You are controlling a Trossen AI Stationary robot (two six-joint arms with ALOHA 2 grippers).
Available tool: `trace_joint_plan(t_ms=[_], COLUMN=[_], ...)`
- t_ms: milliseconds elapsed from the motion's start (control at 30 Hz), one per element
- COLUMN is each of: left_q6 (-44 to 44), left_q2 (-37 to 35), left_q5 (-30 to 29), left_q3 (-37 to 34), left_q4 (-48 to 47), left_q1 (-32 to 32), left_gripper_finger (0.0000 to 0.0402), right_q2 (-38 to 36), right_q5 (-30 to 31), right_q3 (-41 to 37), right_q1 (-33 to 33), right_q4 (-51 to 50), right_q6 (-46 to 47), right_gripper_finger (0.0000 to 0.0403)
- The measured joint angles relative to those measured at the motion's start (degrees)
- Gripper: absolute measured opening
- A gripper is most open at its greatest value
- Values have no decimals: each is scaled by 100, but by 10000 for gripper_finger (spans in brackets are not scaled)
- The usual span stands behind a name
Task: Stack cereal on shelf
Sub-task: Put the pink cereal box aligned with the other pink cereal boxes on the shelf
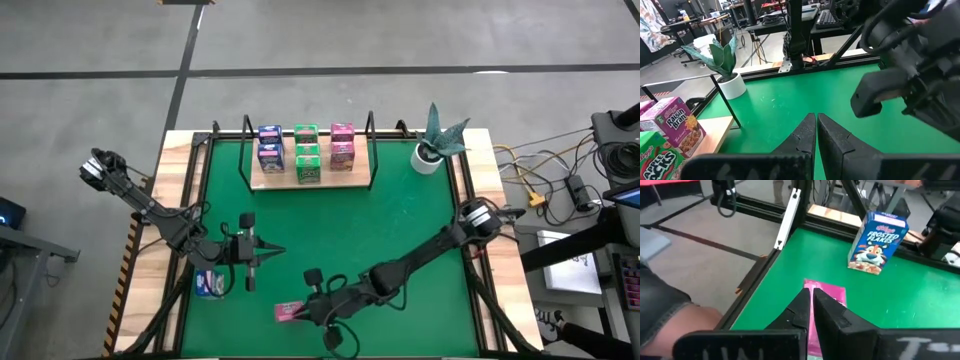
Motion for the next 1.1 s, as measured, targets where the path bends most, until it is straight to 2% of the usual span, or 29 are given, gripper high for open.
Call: trace_joint_plan(t_ms=[200, 400, 567, 700, 867, 1100], left_q6=[-6, -46, -46, -46, -46, -44], left_q2=[0, -2, 0, -1, 0, -2], left_q5=[0, 2, 2, 2, 2, 4], left_q3=[0, 0, 0, 0, 0, 0], left_q4=[15, 26, 58, 59, 57, 59], left_q1=[0, 0, -2, 0, 0, 0], left_gripper_finger=[0, 0, 0, 0, 0, 0], right_q2=[226, 148, 110, 110, 110, 321], right_q5=[52, 453, 409, 257, 111, 156], right_q3=[299, 307, 307, 307, 307, 305], right_q1=[-7, -19, -17, -15, -28, -68], right_q4=[-317, -613, -1040, -1270, -1271, -1205], right_q6=[121, 312, 797, 1032, 1237, 1212], right_gripper_finger=[64, 160, 242, 290, 316, 302])
